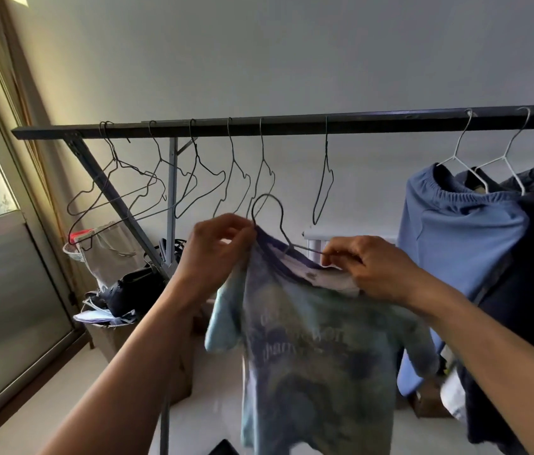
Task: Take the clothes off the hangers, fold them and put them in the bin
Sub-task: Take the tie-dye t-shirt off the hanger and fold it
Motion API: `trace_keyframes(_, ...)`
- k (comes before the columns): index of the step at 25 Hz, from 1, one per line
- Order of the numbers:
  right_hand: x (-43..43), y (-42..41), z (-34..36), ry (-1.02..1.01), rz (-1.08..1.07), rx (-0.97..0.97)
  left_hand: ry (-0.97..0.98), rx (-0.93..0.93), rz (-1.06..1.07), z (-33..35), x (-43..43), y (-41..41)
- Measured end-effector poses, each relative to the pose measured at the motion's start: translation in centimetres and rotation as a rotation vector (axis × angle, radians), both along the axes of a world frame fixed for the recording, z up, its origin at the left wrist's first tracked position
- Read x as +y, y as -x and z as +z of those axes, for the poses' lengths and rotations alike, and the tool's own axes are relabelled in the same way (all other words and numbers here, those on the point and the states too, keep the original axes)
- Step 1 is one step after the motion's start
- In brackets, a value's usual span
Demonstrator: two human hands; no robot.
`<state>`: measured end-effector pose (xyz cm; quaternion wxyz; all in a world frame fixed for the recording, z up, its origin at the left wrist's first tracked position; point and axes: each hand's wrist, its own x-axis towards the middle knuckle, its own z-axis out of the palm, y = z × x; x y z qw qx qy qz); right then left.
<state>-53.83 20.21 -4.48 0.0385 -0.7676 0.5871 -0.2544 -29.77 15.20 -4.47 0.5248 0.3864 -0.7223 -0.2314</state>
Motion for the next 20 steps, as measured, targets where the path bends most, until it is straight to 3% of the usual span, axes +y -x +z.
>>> trace_keyframes(3,-0.1,-0.8,-0.1,0.053,0.1,-0.313,0.077,-0.045,-0.047,0.3,0.5,1.5)
trace_keyframes(6,-0.2,-0.7,-0.1,0.068,0.118,-0.369,0.226,-0.212,0.019,-0.1,0.2,1.2)
trace_keyframes(12,-0.5,1.4,0.1,0.117,0.066,-0.008,0.283,-0.244,0.18,0.6,-0.9,-1.2)
trace_keyframes(17,-0.2,1.8,0.1,0.057,-0.068,0.086,0.198,-0.243,0.363,-0.1,-0.8,-2.5)
trace_keyframes(20,-0.5,1.7,0.3,-0.016,-0.143,0.023,0.161,-0.193,0.357,-0.5,-0.6,-2.3)
